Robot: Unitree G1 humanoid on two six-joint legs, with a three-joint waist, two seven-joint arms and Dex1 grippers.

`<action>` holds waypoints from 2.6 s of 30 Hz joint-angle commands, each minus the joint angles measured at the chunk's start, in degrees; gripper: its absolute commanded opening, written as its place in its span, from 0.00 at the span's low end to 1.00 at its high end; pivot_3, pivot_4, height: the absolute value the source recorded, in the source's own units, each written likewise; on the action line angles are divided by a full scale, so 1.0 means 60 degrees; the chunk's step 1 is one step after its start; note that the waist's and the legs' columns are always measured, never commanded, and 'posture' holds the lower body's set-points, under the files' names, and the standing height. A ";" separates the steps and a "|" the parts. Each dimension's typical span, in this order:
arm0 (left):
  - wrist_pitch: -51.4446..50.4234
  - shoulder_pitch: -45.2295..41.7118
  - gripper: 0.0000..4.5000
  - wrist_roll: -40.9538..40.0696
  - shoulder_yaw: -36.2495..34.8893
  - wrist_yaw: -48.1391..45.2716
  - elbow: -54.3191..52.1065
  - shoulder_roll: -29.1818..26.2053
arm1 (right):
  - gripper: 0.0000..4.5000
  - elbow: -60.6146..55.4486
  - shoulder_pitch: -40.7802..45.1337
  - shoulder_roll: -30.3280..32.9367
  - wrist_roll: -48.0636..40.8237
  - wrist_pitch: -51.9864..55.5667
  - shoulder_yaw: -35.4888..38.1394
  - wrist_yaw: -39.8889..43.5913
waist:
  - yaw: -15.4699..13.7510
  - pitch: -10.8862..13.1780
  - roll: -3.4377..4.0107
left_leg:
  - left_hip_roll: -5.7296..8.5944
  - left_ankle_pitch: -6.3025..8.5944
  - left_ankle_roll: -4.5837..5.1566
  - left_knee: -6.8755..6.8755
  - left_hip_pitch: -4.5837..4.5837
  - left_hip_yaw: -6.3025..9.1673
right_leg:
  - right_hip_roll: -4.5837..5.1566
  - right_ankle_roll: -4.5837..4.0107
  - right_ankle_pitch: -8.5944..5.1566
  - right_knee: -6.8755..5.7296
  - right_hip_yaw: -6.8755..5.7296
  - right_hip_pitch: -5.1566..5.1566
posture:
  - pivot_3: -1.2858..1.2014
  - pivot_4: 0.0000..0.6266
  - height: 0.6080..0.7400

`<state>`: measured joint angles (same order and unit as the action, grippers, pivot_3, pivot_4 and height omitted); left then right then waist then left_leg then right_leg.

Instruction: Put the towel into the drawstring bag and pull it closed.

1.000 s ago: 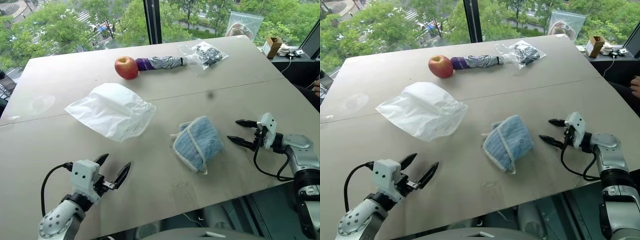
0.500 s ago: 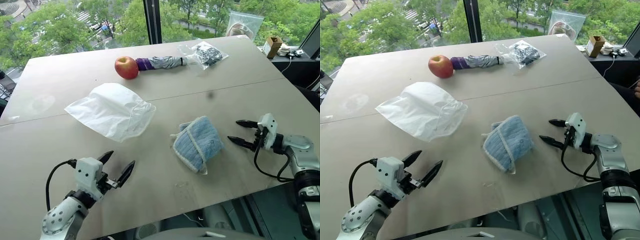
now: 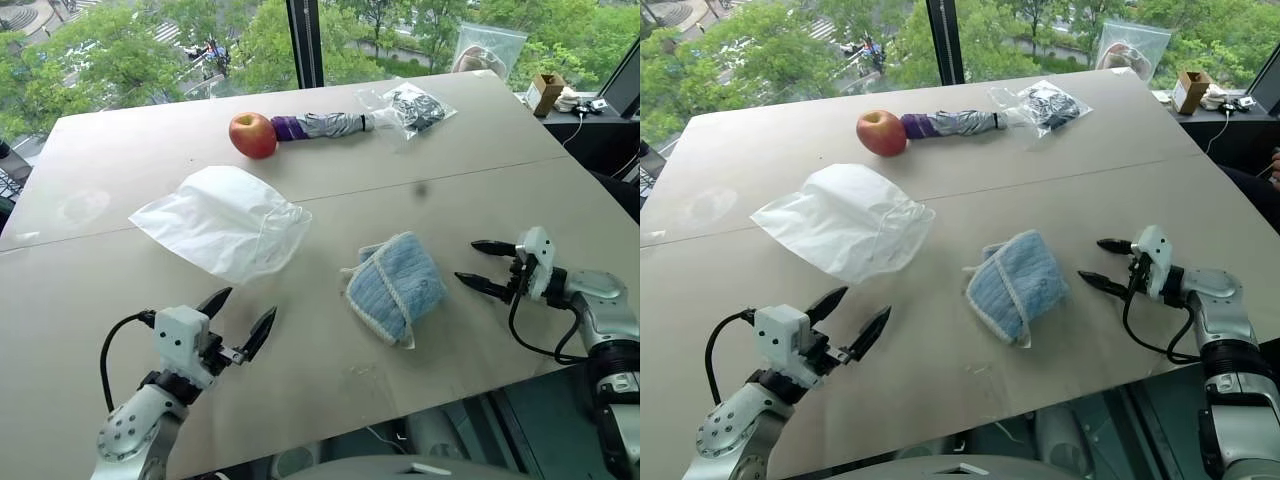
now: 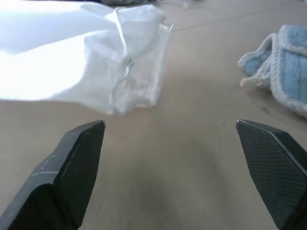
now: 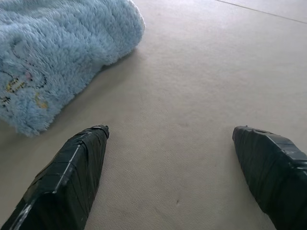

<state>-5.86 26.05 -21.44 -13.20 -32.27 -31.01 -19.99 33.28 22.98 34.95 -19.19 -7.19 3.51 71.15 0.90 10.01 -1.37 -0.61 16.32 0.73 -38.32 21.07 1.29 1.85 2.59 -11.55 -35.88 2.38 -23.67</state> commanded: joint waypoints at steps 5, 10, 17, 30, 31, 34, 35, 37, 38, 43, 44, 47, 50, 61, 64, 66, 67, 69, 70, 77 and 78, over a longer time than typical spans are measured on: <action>-0.0142 -0.1729 1.00 0.2073 0.0542 0.1746 -0.1005 -0.0082 | 0.99 -0.2777 0.0042 0.0049 -0.1171 0.1770 0.0151 0.0172 | -0.0017 -0.0001 0.0005 | 0.0002 0.0000 0.0000 -0.0003 -0.0006 0.0018 | -0.0002 0.0007 0.0005 -0.0010 0.0000 0.0003 | 0.52 0.24 1.00; -0.0071 -0.2493 1.00 0.4302 0.1452 0.2552 -0.0554 -0.0310 | 0.99 -0.4425 0.0164 -0.0147 -0.1565 0.2903 -0.0029 -0.0241 | -0.0007 -0.0004 0.0005 | 0.0006 0.0000 0.0000 -0.0002 -0.0003 0.0031 | -0.0004 0.0036 0.0024 -0.0010 -0.0003 0.0003 | 0.52 0.24 1.00; 0.0384 -0.3254 1.00 0.6171 0.2398 0.3313 0.1154 -0.0428 | 0.99 -0.6211 -0.0047 -0.0508 -0.1896 0.4070 -0.0519 -0.0714 | -0.0040 -0.0004 0.0008 | 0.0005 0.0000 0.0000 0.0001 0.0006 0.0049 | 0.0000 0.0037 0.0023 -0.0006 -0.0021 -0.0001 | 0.52 0.24 1.00; 0.1585 -0.3862 1.00 0.6921 0.2136 0.4737 0.2737 -0.0248 | 0.99 -0.7278 -0.0963 -0.0039 -0.1453 0.4082 -0.0737 -0.0851 | -0.0052 -0.0004 0.0008 | 0.0007 0.0000 0.0000 -0.0001 0.0010 0.0079 | 0.0022 0.0038 0.0024 -0.0006 -0.0037 0.0000 | 0.52 0.24 1.00; 0.1581 -0.3863 1.00 0.6986 0.2126 0.4807 0.2757 -0.0245 | 0.99 -0.7279 -0.0992 -0.0036 -0.1433 0.4052 -0.0725 -0.0871 | -0.0050 -0.0004 0.0008 | 0.0006 0.0000 0.0000 -0.0001 0.0009 0.0080 | 0.0022 0.0039 0.0024 -0.0006 -0.0037 0.0000 | 0.52 0.24 1.00; 0.1588 -0.3900 1.00 0.7282 0.2098 0.5094 0.2809 -0.0275 | 0.99 -0.7289 -0.1059 -0.0053 -0.1411 0.3980 -0.0664 -0.0977 | -0.0044 -0.0004 0.0008 | 0.0010 0.0000 0.0000 -0.0001 0.0008 0.0081 | 0.0021 0.0039 0.0024 -0.0008 -0.0037 0.0000 | 0.52 0.24 1.00; 0.1520 -0.3929 1.00 0.7359 0.2072 0.5178 0.2819 -0.0261 | 0.99 -0.7265 -0.1081 -0.0057 -0.1392 0.3936 -0.0645 -0.1003 | -0.0045 -0.0004 0.0008 | 0.0010 0.0000 0.0000 -0.0001 0.0008 0.0080 | 0.0021 0.0039 0.0024 -0.0008 -0.0037 0.0000 | 0.52 0.24 1.00; 0.1270 -0.4002 1.00 0.7468 0.2013 0.5276 0.2827 -0.0227 | 0.99 -0.7216 -0.1114 -0.0063 -0.1358 0.3856 -0.0618 -0.1050 | -0.0047 -0.0004 0.0007 | 0.0010 0.0000 0.0000 -0.0001 0.0008 0.0081 | 0.0021 0.0039 0.0024 -0.0008 -0.0039 0.0000 | 0.52 0.24 1.00; 0.1100 -0.4031 1.00 0.7436 0.1973 0.5277 0.2853 -0.0176 | 0.99 -0.7199 -0.1134 -0.0067 -0.1351 0.3824 -0.0611 -0.1073 | -0.0048 -0.0004 0.0008 | 0.0010 0.0000 0.0000 -0.0001 0.0009 0.0081 | 0.0020 0.0039 0.0024 -0.0008 -0.0039 0.0000 | 0.52 0.24 1.00; 0.0583 -0.4157 1.00 0.7446 0.1902 0.5193 0.3015 -0.0112 | 0.99 -0.7108 -0.1181 -0.0107 -0.1317 0.3663 -0.0629 -0.1171 | -0.0047 -0.0004 0.0007 | 0.0011 0.0000 0.0000 -0.0001 0.0010 0.0082 | 0.0020 0.0039 0.0024 -0.0007 -0.0042 0.0000 | 0.52 0.24 1.00; 0.0510 -0.4188 1.00 0.7402 0.1884 0.5165 0.3059 -0.0107 | 0.99 -0.7082 -0.1175 -0.0120 -0.1309 0.3632 -0.0641 -0.1186 | -0.0047 -0.0004 0.0007 | 0.0011 0.0000 0.0000 -0.0001 0.0010 0.0082 | 0.0020 0.0039 0.0024 -0.0007 -0.0042 0.0000 | 0.52 0.24 1.00; 0.0481 -0.4255 1.00 0.7329 0.1875 0.5137 0.3133 -0.0133 | 0.99 -0.7008 -0.1162 -0.0147 -0.1292 0.3552 -0.0665 -0.1216 | -0.0047 -0.0004 0.0007 | 0.0012 0.0000 0.0000 -0.0001 0.0009 0.0084 | 0.0019 0.0039 0.0025 -0.0008 -0.0043 0.0000 | 0.52 0.24 1.00; 0.0555 -0.4304 0.82 0.7321 0.1787 0.5229 0.3112 -0.0144 | 1.00 -0.6900 -0.1169 -0.0184 -0.1258 0.3434 -0.0695 -0.1229 | -0.0048 -0.0004 0.0007 | 0.0012 0.0000 0.0000 -0.0001 0.0009 0.0085 | 0.0020 0.0039 0.0025 -0.0009 -0.0044 0.0000 | 0.52 0.24 1.00; 0.0595 -0.4538 0.01 0.6688 0.1297 0.5205 0.2319 0.0130 | 1.00 -0.6829 -0.1201 -0.0382 -0.1170 0.3346 -0.0725 -0.1526 | -0.0050 -0.0004 0.0007 | 0.0007 0.0000 0.0000 -0.0001 0.0011 0.0087 | 0.0024 0.0039 0.0025 -0.0009 -0.0045 0.0000 | 0.52 0.24 1.00; 0.0084 -0.4907 0.01 0.5695 0.0863 0.5035 0.1928 0.0601 | 1.00 -0.6798 -0.1224 -0.0416 -0.0774 0.3367 -0.0631 -0.2164 | -0.0057 -0.0005 0.0006 | 0.0004 -0.0001 -0.0001 -0.0006 0.0015 0.0089 | 0.0027 0.0039 0.0026 -0.0011 -0.0047 0.0000 | 0.52 0.24 1.00; -0.0418 -0.5170 0.01 0.4981 0.0678 0.4720 0.1622 0.0794 | 1.00 -0.6855 -0.1235 -0.0347 -0.0495 0.3840 -0.0589 -0.2822 | -0.0054 -0.0005 0.0006 | 0.0009 -0.0001 -0.0001 -0.0007 0.0016 0.0088 | 0.0027 0.0039 0.0026 -0.0011 -0.0047 0.0000 | 0.52 0.24 1.00; -0.0684 -0.5283 0.01 0.4659 0.0624 0.4542 0.1496 0.0865 | 1.00 -0.6920 -0.1217 -0.0262 -0.0499 0.4331 -0.0606 -0.3046 | -0.0053 -0.0005 0.0005 | 0.0012 -0.0001 -0.0001 -0.0008 0.0019 0.0089 | 0.0027 0.0039 0.0026 -0.0011 -0.0047 0.0000 | 0.52 0.24 1.00; -0.1337 -0.5524 0.01 0.3734 0.0506 0.4185 0.1258 0.1115 | 1.00 -0.7181 -0.1187 -0.0014 -0.0437 0.5032 -0.0730 -0.3232 | -0.0060 -0.0005 0.0005 | 0.0015 -0.0001 -0.0001 -0.0008 0.0020 0.0090 | 0.0027 0.0039 0.0026 -0.0011 -0.0049 0.0000 | 0.52 0.24 1.00; -0.1679 -0.5648 0.01 0.3280 0.0412 0.4063 0.1124 0.1236 | 1.00 -0.7392 -0.1160 0.0107 -0.0409 0.5460 -0.0806 -0.3367 | -0.0068 -0.0005 0.0005 | 0.0017 -0.0001 -0.0001 -0.0009 0.0025 0.0092 | 0.0027 0.0039 0.0026 -0.0011 -0.0050 0.0000 | 0.52 0.24 1.00; -0.3406 -0.6391 0.01 0.1329 0.0007 0.3364 0.0675 0.1099 | 1.00 -0.8197 -0.1171 -0.0060 -0.0523 0.7953 -0.0973 -0.4619 | -0.0035 -0.0007 0.0003 | 0.0021 -0.0002 -0.0002 -0.0013 0.0037 0.0102 | 0.0016 0.0039 0.0025 -0.0012 -0.0078 -0.0001 | 0.52 0.24 1.00; -0.3514 -0.6428 0.01 0.1270 0.0056 0.3178 0.0689 0.0904 | 1.00 -0.8358 -0.1309 -0.0132 -0.0626 0.8372 -0.1011 -0.4758 | -0.0038 -0.0007 0.0003 | 0.0022 -0.0002 -0.0002 -0.0014 0.0039 0.0101 | 0.0014 0.0038 0.0025 -0.0012 -0.0084 -0.0001 | 0.52 0.24 1.00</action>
<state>-25.57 -11.64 -11.79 -11.93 -11.62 -24.32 -12.73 -13.36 16.06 34.38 -21.23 39.02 -2.43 44.23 0.67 9.97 -1.35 -0.48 16.31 0.72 -38.41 21.31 1.89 1.94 2.82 -11.40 -35.95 1.86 -23.67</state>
